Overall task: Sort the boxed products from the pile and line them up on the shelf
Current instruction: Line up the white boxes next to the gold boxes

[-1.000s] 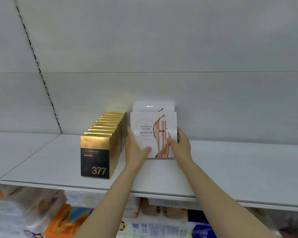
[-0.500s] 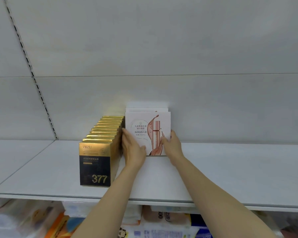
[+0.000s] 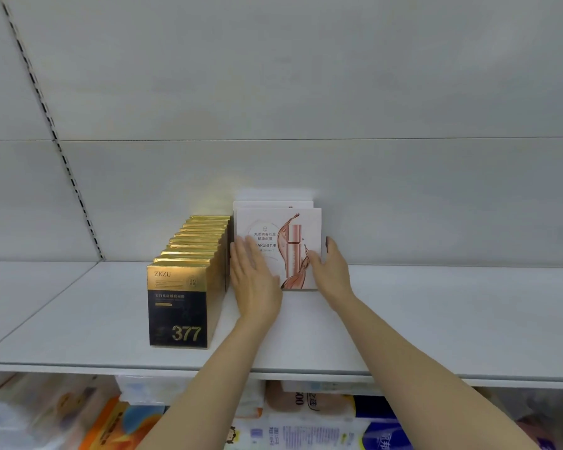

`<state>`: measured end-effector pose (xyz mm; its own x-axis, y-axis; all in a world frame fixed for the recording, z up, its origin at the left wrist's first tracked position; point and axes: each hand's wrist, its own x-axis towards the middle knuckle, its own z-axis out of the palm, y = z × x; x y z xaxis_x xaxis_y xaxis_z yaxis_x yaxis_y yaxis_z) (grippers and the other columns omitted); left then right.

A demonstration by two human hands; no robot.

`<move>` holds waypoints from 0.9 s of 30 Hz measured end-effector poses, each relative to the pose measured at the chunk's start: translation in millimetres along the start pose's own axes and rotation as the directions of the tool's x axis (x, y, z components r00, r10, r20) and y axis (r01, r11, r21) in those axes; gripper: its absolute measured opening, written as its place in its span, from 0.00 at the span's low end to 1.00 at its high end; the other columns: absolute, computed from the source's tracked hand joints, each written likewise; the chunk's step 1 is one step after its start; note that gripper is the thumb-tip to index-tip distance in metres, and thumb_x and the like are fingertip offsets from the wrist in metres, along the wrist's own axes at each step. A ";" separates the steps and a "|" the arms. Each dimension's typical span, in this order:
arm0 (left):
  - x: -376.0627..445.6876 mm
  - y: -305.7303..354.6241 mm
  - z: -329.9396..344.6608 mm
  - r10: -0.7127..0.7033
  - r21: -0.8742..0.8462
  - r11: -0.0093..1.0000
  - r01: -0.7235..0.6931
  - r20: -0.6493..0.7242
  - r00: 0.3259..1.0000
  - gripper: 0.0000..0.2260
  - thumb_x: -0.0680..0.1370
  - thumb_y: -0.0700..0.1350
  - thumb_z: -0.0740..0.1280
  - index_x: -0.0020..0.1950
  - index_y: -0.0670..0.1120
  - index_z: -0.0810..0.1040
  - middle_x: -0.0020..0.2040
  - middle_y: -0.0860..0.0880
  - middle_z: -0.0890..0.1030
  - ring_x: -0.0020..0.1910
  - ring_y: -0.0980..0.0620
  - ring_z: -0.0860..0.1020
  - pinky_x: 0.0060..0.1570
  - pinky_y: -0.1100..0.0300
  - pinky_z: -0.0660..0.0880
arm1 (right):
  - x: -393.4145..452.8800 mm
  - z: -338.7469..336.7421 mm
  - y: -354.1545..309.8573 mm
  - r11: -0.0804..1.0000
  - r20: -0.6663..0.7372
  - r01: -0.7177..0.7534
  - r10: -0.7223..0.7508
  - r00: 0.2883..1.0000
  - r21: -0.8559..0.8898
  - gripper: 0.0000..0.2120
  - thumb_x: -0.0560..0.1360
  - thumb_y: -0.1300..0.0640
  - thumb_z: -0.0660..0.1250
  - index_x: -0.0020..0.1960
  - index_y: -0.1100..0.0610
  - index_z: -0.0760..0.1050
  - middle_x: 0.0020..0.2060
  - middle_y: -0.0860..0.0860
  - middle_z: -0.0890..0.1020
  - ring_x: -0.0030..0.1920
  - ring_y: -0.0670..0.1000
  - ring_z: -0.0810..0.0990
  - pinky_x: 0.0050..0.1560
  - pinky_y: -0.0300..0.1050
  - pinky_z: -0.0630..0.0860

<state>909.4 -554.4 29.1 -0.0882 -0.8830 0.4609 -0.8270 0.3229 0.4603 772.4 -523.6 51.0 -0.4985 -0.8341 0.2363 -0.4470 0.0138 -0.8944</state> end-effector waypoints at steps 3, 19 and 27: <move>-3.5 2.0 -0.4 0.074 0.139 0.987 -0.077 0.025 0.997 0.44 0.80 0.50 0.66 0.79 0.42 0.35 0.79 0.41 0.35 0.78 0.42 0.37 0.76 0.50 0.41 | -11.8 -13.0 3.3 0.981 0.010 0.077 -0.076 0.997 -0.178 0.29 0.82 0.53 0.59 0.78 0.60 0.54 0.76 0.53 0.62 0.76 0.53 0.60 0.72 0.46 0.58; 128.4 22.8 -78.8 -0.149 0.004 0.987 0.161 0.415 0.897 0.58 0.64 0.50 0.82 0.79 0.38 0.45 0.76 0.39 0.58 0.74 0.39 0.63 0.69 0.49 0.66 | -8.6 0.0 8.8 0.963 0.140 0.153 -0.124 0.982 -0.221 0.40 0.78 0.60 0.64 0.79 0.59 0.41 0.79 0.51 0.52 0.77 0.52 0.55 0.71 0.41 0.56; 127.2 24.5 -73.9 -0.104 0.159 0.986 0.049 0.356 0.929 0.47 0.68 0.58 0.77 0.75 0.40 0.56 0.69 0.42 0.70 0.68 0.42 0.70 0.66 0.48 0.64 | 10.2 9.1 12.9 0.989 0.035 0.079 -0.075 0.997 -0.122 0.31 0.77 0.66 0.63 0.77 0.59 0.56 0.70 0.54 0.71 0.68 0.57 0.71 0.61 0.39 0.65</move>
<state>919.0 -633.7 155.1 -0.1933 -0.9749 0.1105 -0.9083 0.2204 0.3556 768.3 -537.0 38.4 -0.4375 -0.8515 0.2891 -0.5721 0.0155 -0.8200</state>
